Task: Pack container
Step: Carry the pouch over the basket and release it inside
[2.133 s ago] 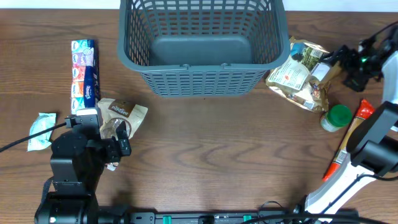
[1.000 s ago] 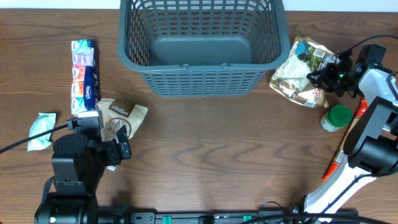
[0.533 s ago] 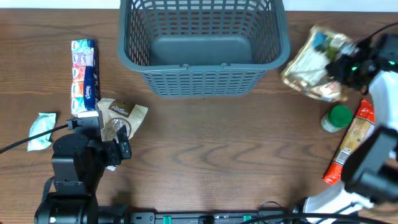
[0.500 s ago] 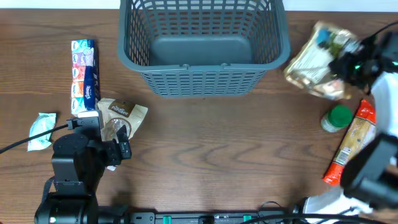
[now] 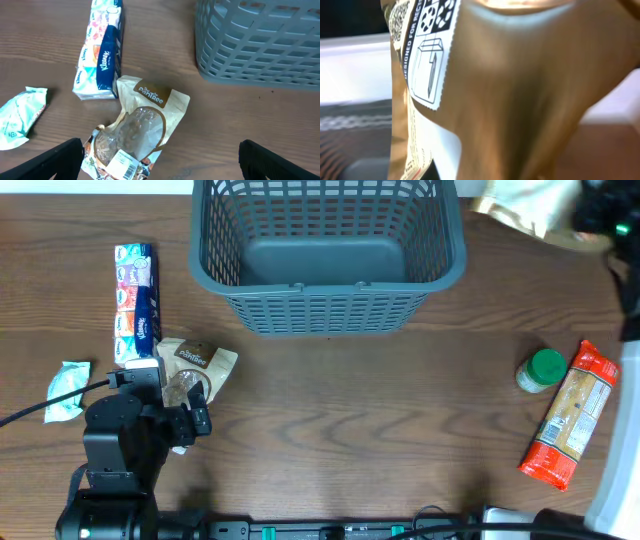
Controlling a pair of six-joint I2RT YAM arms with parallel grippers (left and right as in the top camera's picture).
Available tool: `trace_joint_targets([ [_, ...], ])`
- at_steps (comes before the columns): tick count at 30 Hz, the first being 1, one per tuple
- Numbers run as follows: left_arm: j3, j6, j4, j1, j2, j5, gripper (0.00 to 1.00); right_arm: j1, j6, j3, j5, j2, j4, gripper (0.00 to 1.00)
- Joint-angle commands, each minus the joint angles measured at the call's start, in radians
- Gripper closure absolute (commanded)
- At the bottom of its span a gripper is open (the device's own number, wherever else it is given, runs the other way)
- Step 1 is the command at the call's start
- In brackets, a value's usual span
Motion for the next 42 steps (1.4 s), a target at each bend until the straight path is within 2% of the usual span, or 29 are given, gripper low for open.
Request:
trace_joint_targets([
  [1,0.018,0.017,-0.004,0.006,0.0,-0.016,0.02,0.174,-0.294,0.075,-0.078,-0.025,0.014,0.99],
  [4,0.018,0.017,-0.005,0.006,0.0,-0.016,0.02,0.314,-0.465,0.081,-0.016,0.005,0.028,0.99],
  [7,0.018,0.017,-0.008,0.006,0.0,-0.016,0.02,0.413,-0.577,0.081,0.055,0.051,0.044,0.99],
  [10,0.018,0.017,-0.011,0.006,0.0,-0.016,0.01,0.482,-0.62,0.081,0.141,0.117,0.08,0.99],
  [16,0.018,0.017,-0.023,0.006,0.0,-0.016,0.02,0.529,-0.642,0.081,0.145,0.255,0.148,0.99],
  [25,0.018,0.017,-0.023,0.006,0.0,-0.016,0.02,0.544,-0.536,0.081,0.137,0.436,0.182,0.99],
  [32,0.018,0.017,-0.023,0.006,0.0,-0.016,0.02,0.537,-0.489,0.081,0.139,0.44,0.196,0.99],
  [34,0.018,0.017,-0.023,0.006,0.0,-0.016,0.02,0.523,-0.449,0.087,0.143,0.413,0.212,0.99],
  [38,0.018,0.017,-0.024,0.006,0.0,-0.016,0.01,0.445,-0.241,0.122,0.232,0.339,0.208,0.99],
  [39,0.018,0.017,-0.026,0.006,0.0,-0.016,0.02,0.41,-0.161,0.132,0.264,0.317,0.186,0.89],
  [42,0.018,0.017,-0.03,0.006,0.0,-0.016,0.02,0.302,0.024,0.144,0.276,0.269,0.085,0.73],
])
